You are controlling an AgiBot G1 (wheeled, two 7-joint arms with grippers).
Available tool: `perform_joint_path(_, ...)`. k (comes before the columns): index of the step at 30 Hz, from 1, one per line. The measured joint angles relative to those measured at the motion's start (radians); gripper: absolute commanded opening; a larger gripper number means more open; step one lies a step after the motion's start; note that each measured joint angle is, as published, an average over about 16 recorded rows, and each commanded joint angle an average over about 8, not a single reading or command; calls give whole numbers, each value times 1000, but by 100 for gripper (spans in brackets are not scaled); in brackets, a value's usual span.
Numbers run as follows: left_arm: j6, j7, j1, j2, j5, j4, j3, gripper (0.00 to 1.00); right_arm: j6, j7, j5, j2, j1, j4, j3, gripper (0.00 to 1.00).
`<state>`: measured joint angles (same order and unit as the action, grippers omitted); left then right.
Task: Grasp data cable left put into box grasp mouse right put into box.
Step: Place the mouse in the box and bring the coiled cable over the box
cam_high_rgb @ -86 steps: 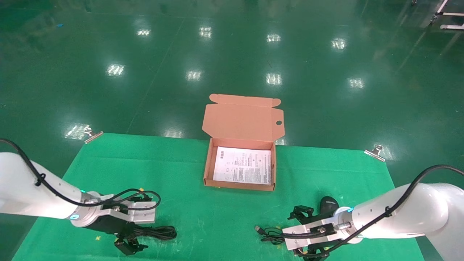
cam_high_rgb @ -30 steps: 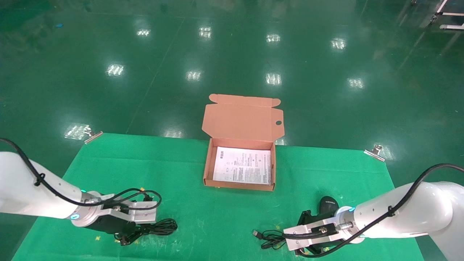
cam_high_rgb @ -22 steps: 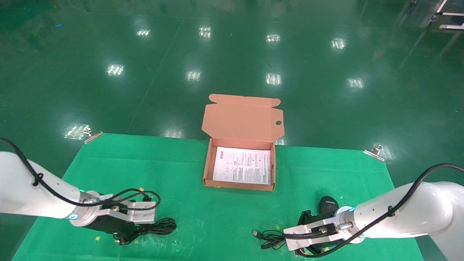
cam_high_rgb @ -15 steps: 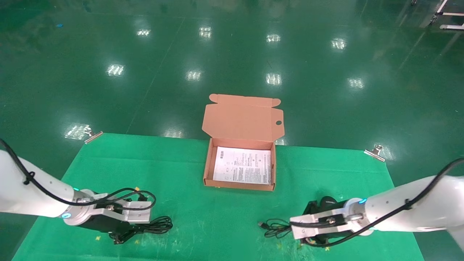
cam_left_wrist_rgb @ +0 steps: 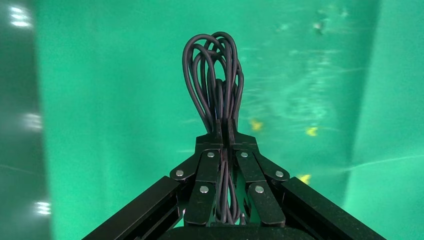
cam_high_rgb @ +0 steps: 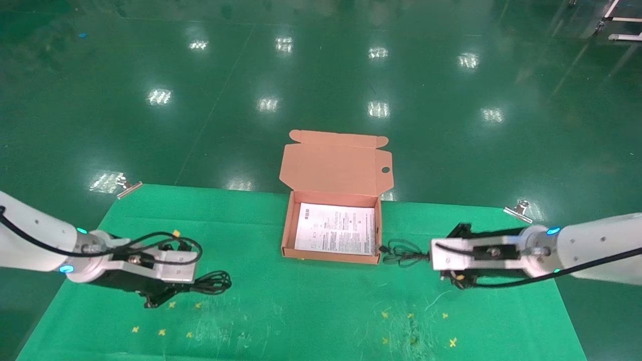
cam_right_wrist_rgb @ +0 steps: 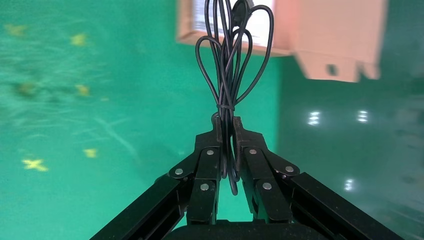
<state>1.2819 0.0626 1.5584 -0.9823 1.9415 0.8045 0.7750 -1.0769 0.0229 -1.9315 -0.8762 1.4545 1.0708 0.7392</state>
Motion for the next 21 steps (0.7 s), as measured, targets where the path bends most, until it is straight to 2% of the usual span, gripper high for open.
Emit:
perform_joint_path(9,-20,37,77,-19,6,11,-13,0,29,58,-11,13,60,65,-36,0)
perform_joint_path(21,-47,97,141,-69,-6,-35,-24,0,61,69,-12,-33,132,72,-58,0)
